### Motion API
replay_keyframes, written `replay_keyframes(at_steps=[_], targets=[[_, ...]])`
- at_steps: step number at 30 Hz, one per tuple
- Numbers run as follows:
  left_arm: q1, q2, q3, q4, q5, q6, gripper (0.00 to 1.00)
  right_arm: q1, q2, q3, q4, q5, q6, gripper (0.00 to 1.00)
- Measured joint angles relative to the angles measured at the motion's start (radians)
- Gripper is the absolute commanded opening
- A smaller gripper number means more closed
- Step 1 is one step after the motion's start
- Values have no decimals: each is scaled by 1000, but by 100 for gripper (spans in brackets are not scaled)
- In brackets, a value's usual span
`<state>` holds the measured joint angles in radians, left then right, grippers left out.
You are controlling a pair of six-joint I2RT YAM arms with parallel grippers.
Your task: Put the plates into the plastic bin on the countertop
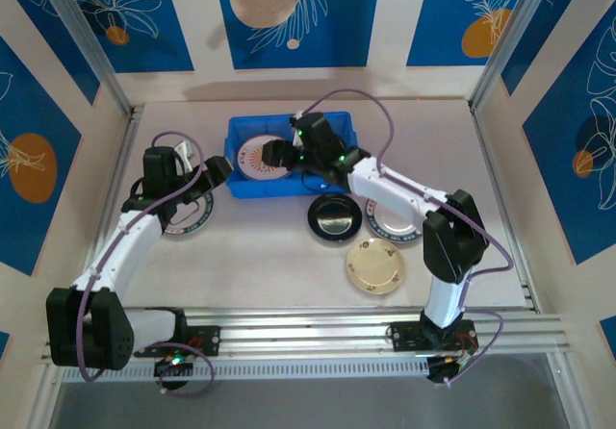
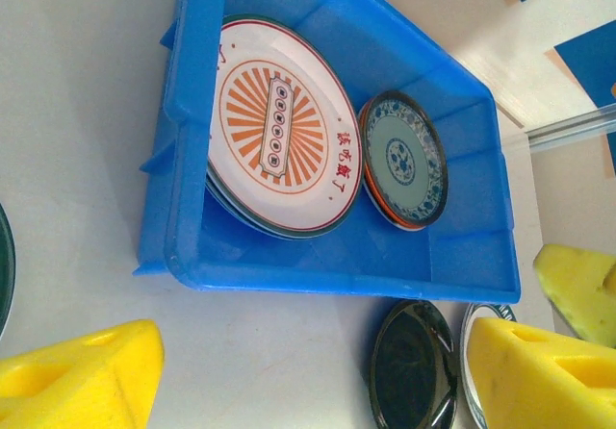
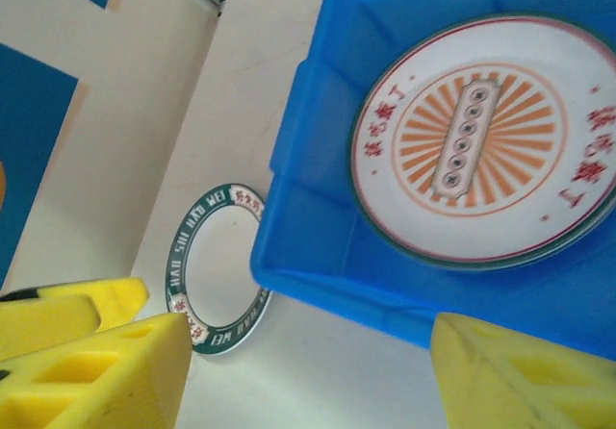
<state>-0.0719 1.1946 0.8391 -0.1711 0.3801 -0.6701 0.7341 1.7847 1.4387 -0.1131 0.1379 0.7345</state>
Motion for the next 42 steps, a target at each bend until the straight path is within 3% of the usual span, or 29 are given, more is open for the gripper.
replay_keyframes(at_steps=[3,8,18,29,36,42], targets=[[1,-39,-13,-12,0,0,82,69,-25,-103,151,50,0,75],[7,-145,-31,-53,-12,5,82,138,-26,-169,258,73,112,75],[105,-325,-37,-183,-26,10,83,204,4,-214,262,91,393,68],[162,-342,-53,-211,41,-10,83,320,272,-118,230,49,651,59],[175,-327,-70,-224,52,-1,83,324,365,-5,224,29,686,56],[282,-307,-108,-280,18,-16,80,304,326,19,162,-1,576,58]])
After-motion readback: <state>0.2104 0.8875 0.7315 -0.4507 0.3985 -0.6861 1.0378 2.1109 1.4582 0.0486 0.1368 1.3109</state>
